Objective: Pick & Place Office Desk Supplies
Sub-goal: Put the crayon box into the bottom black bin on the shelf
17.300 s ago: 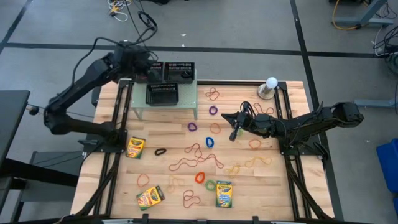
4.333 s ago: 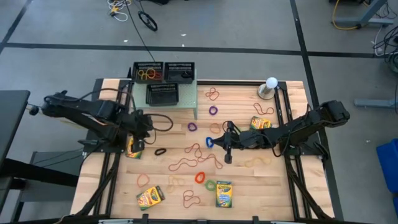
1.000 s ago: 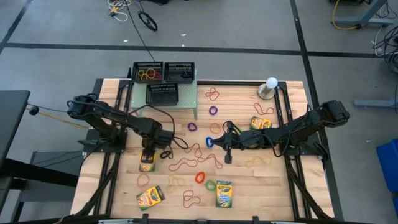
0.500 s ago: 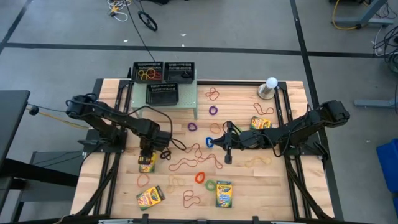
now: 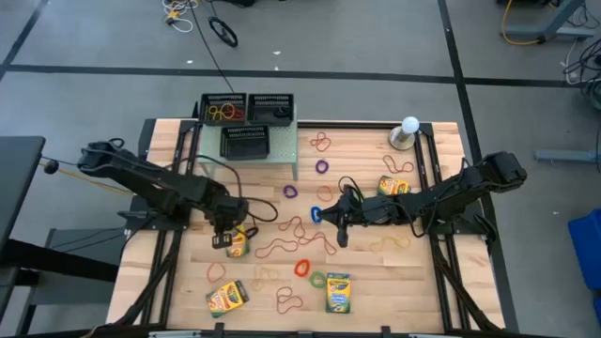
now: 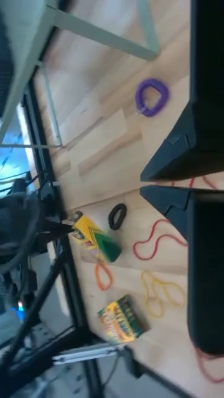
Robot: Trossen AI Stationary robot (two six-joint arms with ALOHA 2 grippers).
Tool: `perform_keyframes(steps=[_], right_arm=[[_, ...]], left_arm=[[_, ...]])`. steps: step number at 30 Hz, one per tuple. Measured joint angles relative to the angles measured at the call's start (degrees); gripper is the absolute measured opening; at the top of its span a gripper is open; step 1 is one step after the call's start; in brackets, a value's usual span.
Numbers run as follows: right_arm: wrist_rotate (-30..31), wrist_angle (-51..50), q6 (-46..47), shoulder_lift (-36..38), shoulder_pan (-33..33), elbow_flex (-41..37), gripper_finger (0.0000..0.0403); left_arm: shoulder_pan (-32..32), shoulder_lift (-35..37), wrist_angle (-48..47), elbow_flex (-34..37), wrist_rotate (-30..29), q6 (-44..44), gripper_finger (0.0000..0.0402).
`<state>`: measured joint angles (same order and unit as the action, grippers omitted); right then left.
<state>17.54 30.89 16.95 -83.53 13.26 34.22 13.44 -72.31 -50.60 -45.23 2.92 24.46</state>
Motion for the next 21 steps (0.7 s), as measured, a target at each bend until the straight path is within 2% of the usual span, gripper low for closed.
perform_keyframes(steps=[5,9,15,21], right_arm=[[-0.23,8.22,4.55,-5.84,-0.72,0.0,0.0082],[-4.74,13.74,8.87,-11.81,-2.4,1.46,0.0128],[-8.74,13.72,13.19,-21.24,-4.04,9.1,0.0204],[-11.6,11.13,15.63,-28.3,-5.33,16.26,0.0259]], left_arm=[[3.88,2.59,1.81,-0.02,-8.58,8.76,0.0005],[6.01,2.45,4.25,-0.02,-14.65,12.43,0.0005],[6.92,1.22,8.49,-0.11,-22.5,15.36,0.0005],[6.86,0.55,13.14,-0.09,-26.03,14.8,0.0005]])
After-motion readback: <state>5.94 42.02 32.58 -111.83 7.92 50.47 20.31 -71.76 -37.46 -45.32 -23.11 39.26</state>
